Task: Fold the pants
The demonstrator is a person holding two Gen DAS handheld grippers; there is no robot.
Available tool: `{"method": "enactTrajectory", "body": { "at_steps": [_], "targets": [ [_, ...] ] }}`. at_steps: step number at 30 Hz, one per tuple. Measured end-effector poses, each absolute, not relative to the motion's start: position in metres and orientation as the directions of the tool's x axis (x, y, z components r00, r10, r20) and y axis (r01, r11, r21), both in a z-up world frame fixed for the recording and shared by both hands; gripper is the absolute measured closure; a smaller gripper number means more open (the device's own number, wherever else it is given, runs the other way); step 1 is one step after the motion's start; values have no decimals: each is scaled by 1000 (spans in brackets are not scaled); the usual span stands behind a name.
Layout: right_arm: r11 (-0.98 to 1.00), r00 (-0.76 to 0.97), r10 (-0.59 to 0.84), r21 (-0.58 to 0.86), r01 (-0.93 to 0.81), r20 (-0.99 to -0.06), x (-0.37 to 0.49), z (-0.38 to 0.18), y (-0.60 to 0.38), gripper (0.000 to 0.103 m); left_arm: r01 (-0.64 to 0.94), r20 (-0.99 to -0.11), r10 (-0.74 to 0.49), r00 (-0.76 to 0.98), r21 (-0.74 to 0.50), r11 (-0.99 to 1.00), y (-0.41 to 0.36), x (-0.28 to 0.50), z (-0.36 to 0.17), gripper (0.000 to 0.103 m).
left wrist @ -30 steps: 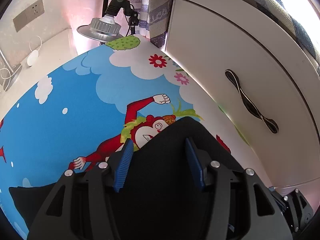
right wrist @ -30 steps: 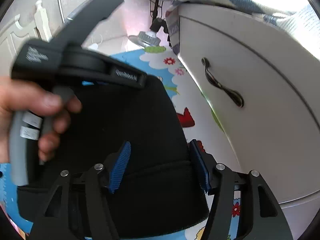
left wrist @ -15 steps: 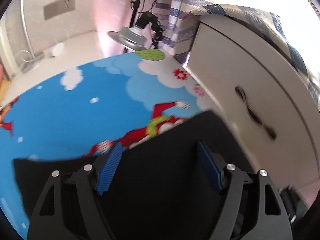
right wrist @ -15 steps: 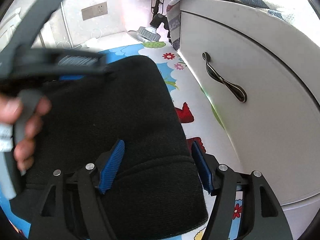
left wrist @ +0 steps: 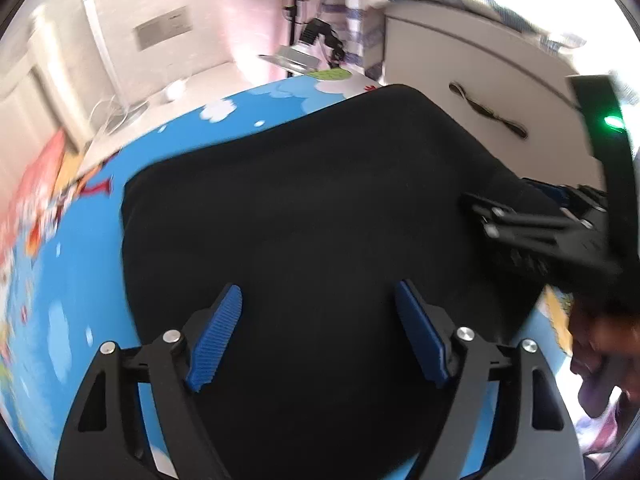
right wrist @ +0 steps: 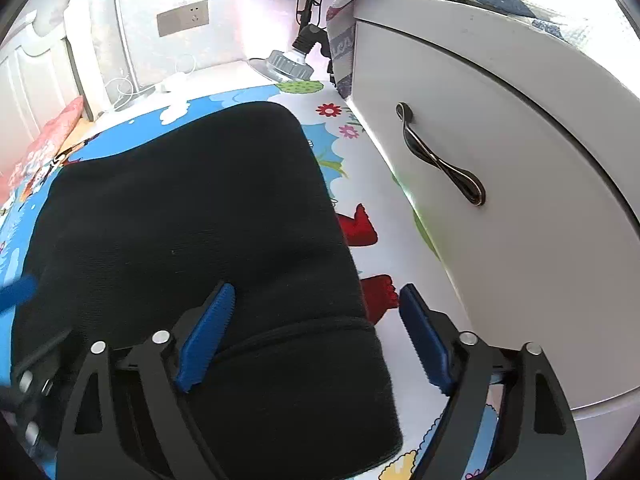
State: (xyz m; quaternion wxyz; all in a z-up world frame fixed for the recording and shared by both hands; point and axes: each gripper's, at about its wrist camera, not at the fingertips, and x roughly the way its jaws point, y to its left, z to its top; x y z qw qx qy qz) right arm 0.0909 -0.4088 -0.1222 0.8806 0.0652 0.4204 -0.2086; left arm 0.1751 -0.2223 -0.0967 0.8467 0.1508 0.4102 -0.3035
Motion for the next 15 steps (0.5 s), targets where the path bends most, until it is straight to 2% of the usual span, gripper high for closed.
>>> {"method": "enactTrajectory", "body": {
  "at_steps": [2,5,8,11,15],
  "targets": [
    [901,554,-325,-73,429,-766,90,-121,-406,22,603,-781,-406,474,-48,796,-206,169,-97,22],
    [892,544,-357,-103,441,-760,86,-119,-401,19,566,-786,-389,481,-60,822,-187,159,-99,14],
    [882,528,-373,-115,457,-763,81,-115,-403,12,546,-789,-383,480,-74,835,-172,150,-103,14],
    [875,515,-355,-83,478,-780,67,-106,-405,11,544,-786,-386,483,-76,836,-160,143,-105,14],
    [865,504,-383,-108,491,-774,50,-96,-395,11,523,-786,-388,481,-97,847,-149,141,-103,11]
  ]
}}
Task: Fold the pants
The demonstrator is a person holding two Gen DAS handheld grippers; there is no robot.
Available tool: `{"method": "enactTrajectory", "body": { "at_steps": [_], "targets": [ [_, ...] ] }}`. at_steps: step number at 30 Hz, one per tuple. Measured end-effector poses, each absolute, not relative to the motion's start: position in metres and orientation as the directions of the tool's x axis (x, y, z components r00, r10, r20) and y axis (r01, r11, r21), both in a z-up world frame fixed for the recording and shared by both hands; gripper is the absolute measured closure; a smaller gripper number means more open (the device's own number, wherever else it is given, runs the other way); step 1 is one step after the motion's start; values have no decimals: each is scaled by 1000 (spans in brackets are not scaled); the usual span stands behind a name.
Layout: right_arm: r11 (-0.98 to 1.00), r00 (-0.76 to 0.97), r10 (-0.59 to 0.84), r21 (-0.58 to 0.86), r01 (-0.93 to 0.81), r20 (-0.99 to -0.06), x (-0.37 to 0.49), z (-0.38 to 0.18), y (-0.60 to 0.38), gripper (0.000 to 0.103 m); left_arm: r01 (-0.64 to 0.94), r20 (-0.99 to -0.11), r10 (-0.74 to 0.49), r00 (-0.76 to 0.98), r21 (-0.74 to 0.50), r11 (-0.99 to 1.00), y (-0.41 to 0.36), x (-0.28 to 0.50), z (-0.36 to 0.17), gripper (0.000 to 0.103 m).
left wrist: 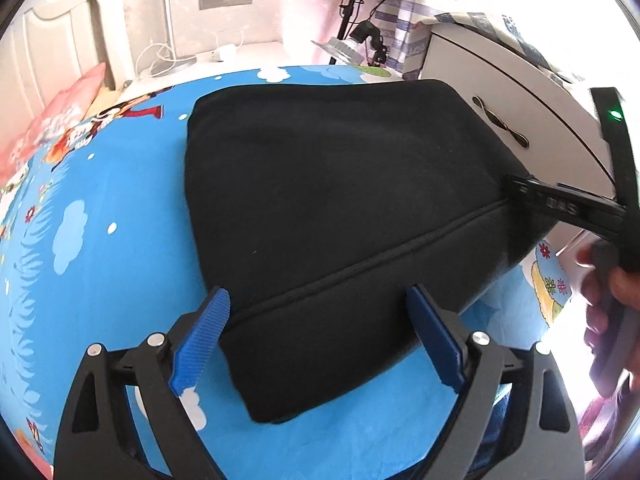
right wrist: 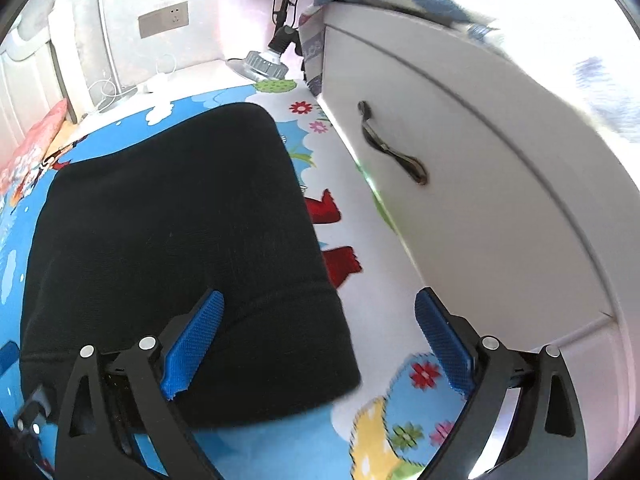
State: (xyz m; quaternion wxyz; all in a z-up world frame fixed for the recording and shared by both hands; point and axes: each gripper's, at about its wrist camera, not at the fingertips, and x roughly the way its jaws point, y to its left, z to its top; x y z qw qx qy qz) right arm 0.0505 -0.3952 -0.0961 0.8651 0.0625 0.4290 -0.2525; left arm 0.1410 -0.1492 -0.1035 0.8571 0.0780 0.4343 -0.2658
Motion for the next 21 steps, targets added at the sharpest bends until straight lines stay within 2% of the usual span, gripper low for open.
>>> {"method": "enactTrajectory", "body": {
  "at_steps": [4,6,9,12,16,21],
  "targets": [
    [860,509,-398,-117,497,-764,30,-89,-387,10,503,-786,-356,506,-67,862,-146,140,-97,8],
    [859,524,-384,-87,504,-760,18,-84,-386,10,496,-778,-341,527,-45,867,-146,136,-90,2],
    [873,571,-328,-11,488,-753,4,-69,-383,10,487,-753,-339,564,-29,873,-145,131,-74,2],
    [879,611,-333,-1,477,-718,-4,-50,-373,9,477,-725,-334,602,-9,879,-149,123,-54,2],
    [880,646,-343,8,476,-682,-15,-32,-356,9,503,-683,-398,613,-51,863,-154,106,-29,2],
    [892,666,-330,10,452,-668,-22,-27,-339,9,483,-684,-346,642,10,876,-167,87,-16,2]
  ]
}}
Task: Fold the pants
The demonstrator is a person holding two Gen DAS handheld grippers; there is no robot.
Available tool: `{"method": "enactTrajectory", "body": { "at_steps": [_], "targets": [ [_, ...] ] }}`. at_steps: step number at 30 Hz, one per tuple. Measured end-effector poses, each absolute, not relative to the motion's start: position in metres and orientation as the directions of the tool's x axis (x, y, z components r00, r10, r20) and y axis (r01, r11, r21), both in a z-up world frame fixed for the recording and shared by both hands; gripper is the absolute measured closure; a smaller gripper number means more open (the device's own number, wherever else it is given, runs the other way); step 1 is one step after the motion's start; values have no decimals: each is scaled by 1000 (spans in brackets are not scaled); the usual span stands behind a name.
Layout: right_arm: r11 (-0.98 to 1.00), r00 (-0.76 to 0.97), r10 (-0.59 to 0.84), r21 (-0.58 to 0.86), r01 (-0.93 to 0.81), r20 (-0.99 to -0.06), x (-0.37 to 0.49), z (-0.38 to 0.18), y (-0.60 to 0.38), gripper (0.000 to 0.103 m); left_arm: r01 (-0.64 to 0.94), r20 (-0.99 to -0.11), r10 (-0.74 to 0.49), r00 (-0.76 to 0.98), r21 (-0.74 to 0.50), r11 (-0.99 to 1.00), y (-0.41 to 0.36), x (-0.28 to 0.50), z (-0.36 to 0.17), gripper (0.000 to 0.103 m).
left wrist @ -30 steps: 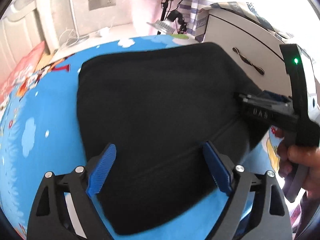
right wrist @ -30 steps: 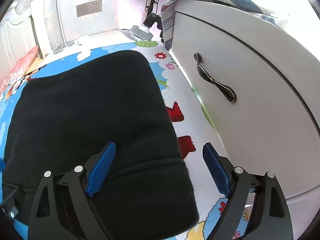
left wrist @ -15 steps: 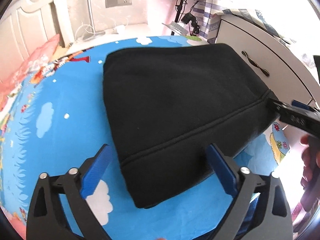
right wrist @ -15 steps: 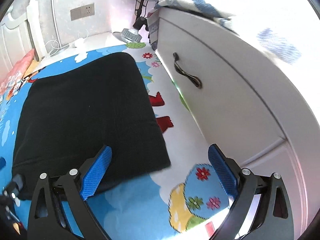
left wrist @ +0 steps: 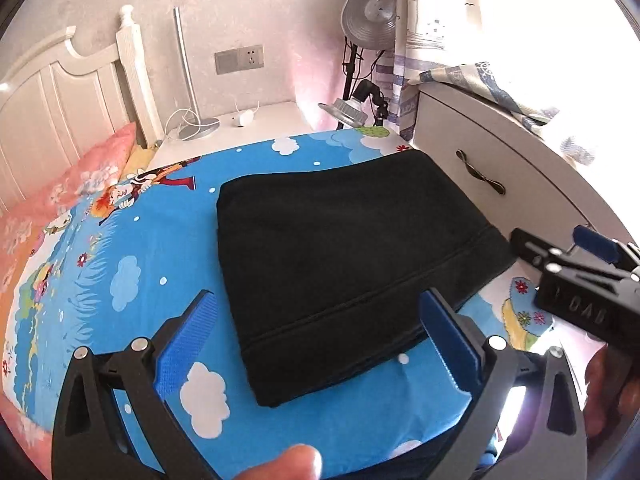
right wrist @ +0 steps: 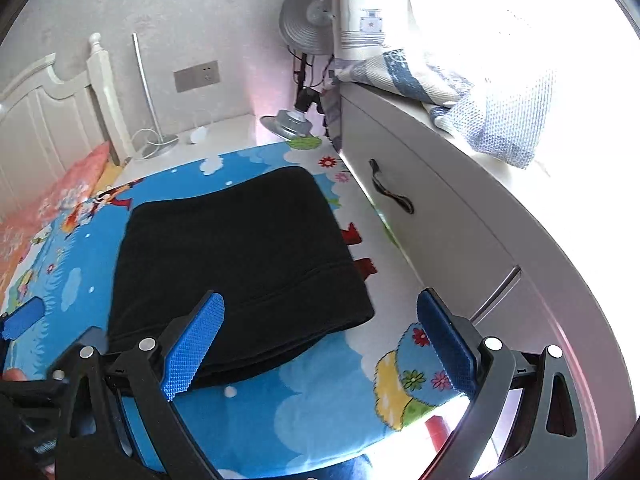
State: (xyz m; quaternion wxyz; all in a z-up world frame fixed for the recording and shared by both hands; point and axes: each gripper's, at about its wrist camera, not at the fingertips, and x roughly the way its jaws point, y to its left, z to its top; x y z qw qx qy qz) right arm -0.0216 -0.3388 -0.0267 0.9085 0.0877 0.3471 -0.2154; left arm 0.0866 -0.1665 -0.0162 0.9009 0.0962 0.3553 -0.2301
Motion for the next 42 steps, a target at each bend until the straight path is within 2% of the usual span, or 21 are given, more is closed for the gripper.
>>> {"method": "enactTrajectory", "body": {
  "at_steps": [4,42],
  "targets": [
    [899,672,-340,-18,437,-658,-23,-26,-330,9,445,-690,-310,654,19,895,-165,87,-15,2],
    [916,696,-305,1,402,-650,-28,-25,-327,9,406,-705,-288,648,0,914,-155,92,-22,2]
  ]
}}
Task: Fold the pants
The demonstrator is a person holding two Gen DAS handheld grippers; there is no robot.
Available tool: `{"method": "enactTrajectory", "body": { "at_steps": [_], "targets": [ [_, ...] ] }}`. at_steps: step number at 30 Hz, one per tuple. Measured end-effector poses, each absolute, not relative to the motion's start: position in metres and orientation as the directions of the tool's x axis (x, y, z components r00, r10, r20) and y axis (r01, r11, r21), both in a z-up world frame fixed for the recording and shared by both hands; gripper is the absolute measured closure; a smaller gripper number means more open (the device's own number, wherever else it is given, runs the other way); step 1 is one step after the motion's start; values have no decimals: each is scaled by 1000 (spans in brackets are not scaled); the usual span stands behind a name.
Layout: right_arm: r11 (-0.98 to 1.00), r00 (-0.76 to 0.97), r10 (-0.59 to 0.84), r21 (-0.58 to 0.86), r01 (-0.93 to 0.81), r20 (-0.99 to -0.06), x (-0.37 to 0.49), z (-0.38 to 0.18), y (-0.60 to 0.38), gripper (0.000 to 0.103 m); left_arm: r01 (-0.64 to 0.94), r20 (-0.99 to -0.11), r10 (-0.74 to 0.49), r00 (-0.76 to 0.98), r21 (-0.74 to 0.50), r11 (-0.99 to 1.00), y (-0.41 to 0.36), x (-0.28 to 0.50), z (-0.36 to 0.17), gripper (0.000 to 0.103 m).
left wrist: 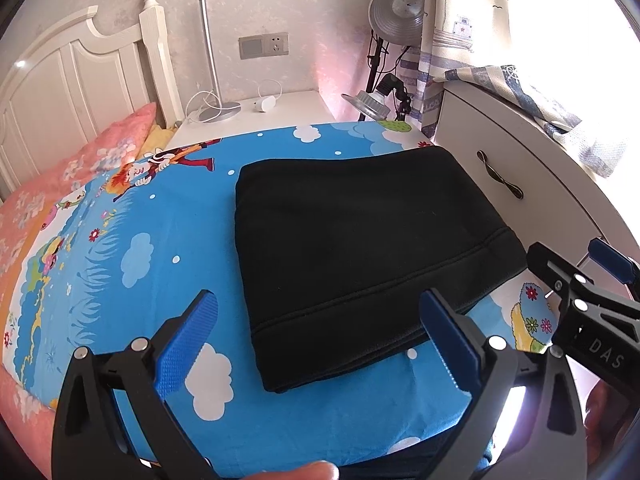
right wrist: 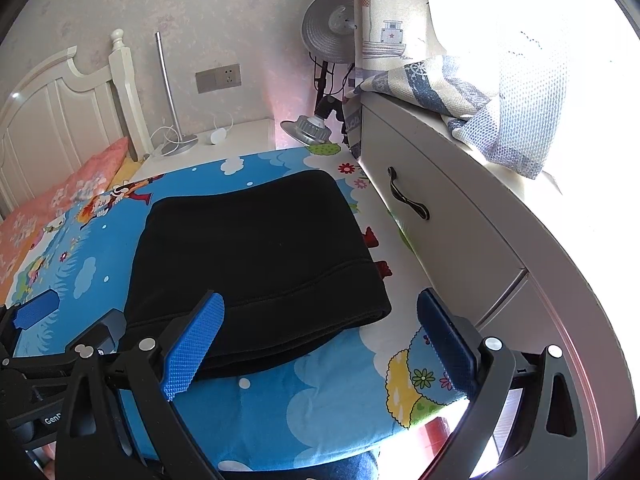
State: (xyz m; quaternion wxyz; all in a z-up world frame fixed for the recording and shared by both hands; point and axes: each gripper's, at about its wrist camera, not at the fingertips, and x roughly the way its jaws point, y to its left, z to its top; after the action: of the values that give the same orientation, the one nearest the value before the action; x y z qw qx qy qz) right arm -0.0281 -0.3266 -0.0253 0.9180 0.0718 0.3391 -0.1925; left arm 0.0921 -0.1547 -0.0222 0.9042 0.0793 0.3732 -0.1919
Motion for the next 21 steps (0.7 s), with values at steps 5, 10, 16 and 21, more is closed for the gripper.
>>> {"method": "enactTrajectory", "body": {
  "at_steps": [5,10,16,21],
  "targets": [
    [914,695,-307,0,405,-650,-28,-26,-327,9,409,-706,-289,646,0,913,-155,91,-23,2],
    [914,693,-306,1,405,-653,-28,-27,-327,9,409,-706,-289,646,1,912,-155,91,-24,2],
    [912,692,-312,-1,410,-651,-30,-28,-326,9,404,-706,-287,647,-1,915,-153,92,-24,2],
    [912,691,-311,0,411,-652,-30,-29,-326,9,398,-706,-286,648,-6,917,-151,94,-24,2]
  ]
}}
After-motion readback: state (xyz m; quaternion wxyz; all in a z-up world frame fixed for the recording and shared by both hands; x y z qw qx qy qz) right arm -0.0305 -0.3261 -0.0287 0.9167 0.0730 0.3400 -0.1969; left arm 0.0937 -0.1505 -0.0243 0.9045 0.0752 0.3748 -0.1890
